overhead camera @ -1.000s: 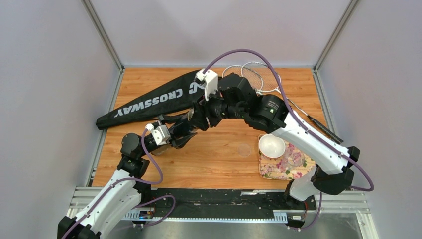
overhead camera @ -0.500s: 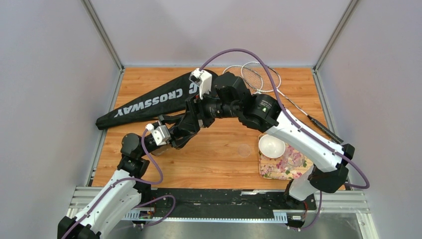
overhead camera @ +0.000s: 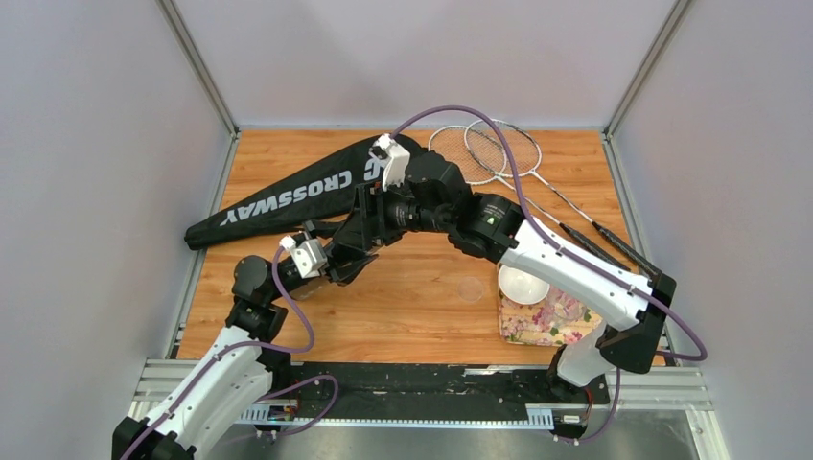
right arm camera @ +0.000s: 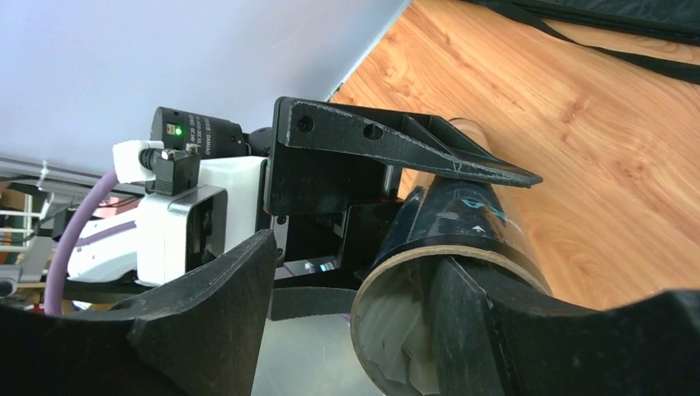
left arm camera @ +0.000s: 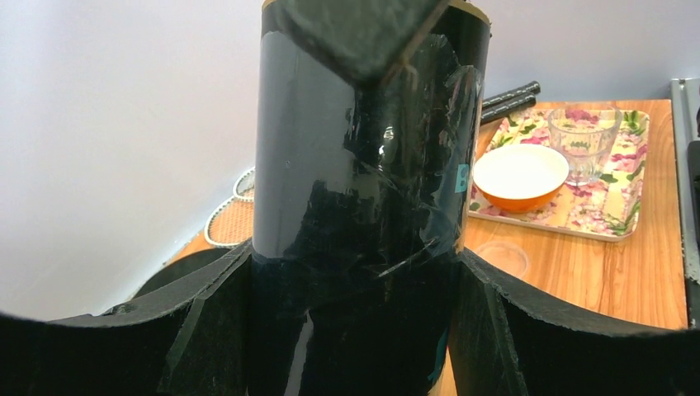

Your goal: Pack up the badminton gear

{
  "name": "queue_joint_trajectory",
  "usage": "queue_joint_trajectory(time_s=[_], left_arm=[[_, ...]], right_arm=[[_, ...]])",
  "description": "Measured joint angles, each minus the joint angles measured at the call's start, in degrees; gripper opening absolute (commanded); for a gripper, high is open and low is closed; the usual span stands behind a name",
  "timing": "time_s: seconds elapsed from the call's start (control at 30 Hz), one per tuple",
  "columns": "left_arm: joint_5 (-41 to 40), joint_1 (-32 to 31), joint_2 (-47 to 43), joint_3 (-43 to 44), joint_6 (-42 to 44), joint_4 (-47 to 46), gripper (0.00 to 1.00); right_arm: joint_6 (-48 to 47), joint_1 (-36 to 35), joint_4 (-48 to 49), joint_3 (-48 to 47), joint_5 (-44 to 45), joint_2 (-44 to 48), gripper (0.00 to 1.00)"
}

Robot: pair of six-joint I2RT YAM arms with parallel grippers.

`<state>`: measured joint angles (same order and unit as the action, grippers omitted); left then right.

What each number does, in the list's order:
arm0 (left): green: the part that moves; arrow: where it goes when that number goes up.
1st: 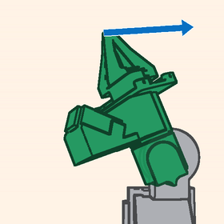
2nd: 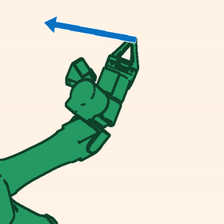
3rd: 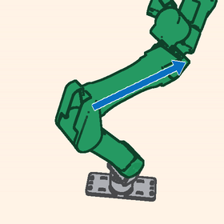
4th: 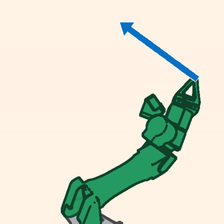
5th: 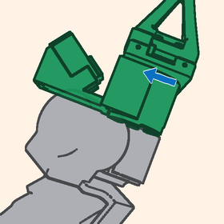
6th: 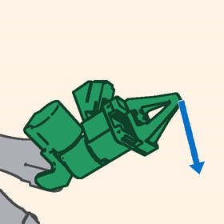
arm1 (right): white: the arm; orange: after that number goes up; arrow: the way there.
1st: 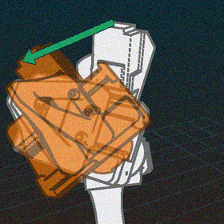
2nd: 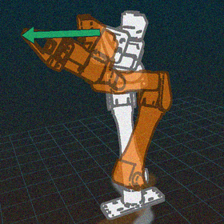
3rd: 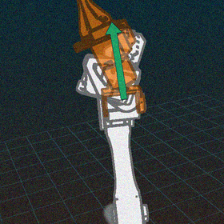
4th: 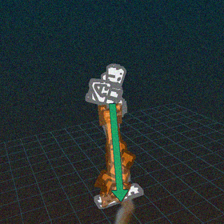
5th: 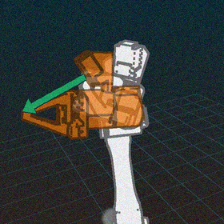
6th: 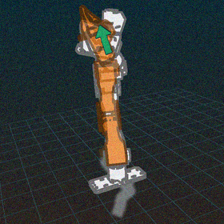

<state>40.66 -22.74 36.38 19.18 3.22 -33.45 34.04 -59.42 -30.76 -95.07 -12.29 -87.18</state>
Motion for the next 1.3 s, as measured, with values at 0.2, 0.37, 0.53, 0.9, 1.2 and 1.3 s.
queue_joint_trajectory(time_s=[0.2, 0.37, 0.53, 0.9, 1.2, 1.3], left_arm=[[-0.63, 0.39, 0.11, 0.00, -0.11, -0.02, 0.06], [-1.68, 0.15, -0.09, 0.00, 0.00, 0.28, 0.06], [-6.12, -0.02, -0.79, 0.02, 0.02, 0.85, 0.05], [-11.15, -0.04, -1.64, 0.07, 0.15, 1.57, 0.05], [-11.67, -0.07, -1.75, 0.07, 0.20, 1.68, 0.05], [-11.63, -0.07, -1.73, 0.07, 0.17, 1.68, 0.05]], right_arm=[[0.81, 0.09, -0.09, -1.64, 0.11, -1.11, 0.78], [-3.13, -0.17, 0.37, 5.55, 4.35, 7.67, 0.80], [-5.62, 0.55, -0.31, 14.25, 12.22, 26.34, 0.82], [-9.62, 5.75, -6.34, 32.35, 33.20, 25.83, 0.53], [-11.47, 9.81, -7.41, 39.08, 28.70, 6.80, 0.45], [-11.63, 10.93, -5.03, 40.22, 25.92, 2.01, 0.42]])
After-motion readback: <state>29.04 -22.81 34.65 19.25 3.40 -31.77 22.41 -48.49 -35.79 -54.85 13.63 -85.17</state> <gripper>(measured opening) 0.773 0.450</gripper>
